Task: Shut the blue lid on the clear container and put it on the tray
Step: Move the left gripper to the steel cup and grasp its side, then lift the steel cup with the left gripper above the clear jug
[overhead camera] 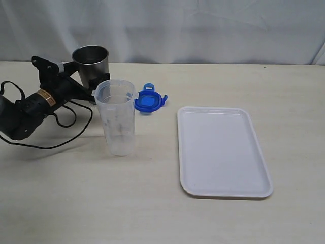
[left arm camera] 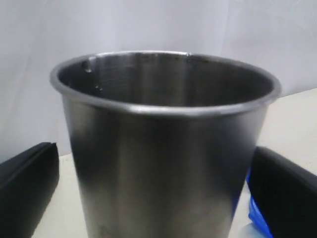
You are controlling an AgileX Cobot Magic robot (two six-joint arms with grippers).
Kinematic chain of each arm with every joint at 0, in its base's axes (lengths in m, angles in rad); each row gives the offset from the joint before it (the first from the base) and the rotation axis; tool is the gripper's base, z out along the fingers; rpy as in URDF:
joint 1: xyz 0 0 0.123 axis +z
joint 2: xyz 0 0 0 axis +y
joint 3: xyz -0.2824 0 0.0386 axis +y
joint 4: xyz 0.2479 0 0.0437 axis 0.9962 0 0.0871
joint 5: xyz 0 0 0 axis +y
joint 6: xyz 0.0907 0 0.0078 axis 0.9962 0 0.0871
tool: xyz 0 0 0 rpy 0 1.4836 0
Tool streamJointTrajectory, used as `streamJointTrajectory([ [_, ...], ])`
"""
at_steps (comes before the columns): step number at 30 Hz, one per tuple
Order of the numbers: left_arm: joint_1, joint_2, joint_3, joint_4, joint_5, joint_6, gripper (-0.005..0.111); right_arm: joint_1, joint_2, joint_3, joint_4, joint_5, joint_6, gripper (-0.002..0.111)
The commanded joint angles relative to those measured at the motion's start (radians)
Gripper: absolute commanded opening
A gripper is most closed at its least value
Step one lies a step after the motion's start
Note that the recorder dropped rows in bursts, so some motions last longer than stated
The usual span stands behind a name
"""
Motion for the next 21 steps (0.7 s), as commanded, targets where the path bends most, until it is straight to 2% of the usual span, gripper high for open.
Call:
streamJointTrajectory([
  [1,-0.026,0.018,-0.047,0.003,0.049,-0.009,0.097,0.001,-0.006,0.003,0.001,0.0,0.0,0.004],
  [21,-0.033,0.038,-0.077,-0.034,0.05,-0.004,0.097,0.001,-0.006,0.003,0.001,0.0,0.0,0.004],
])
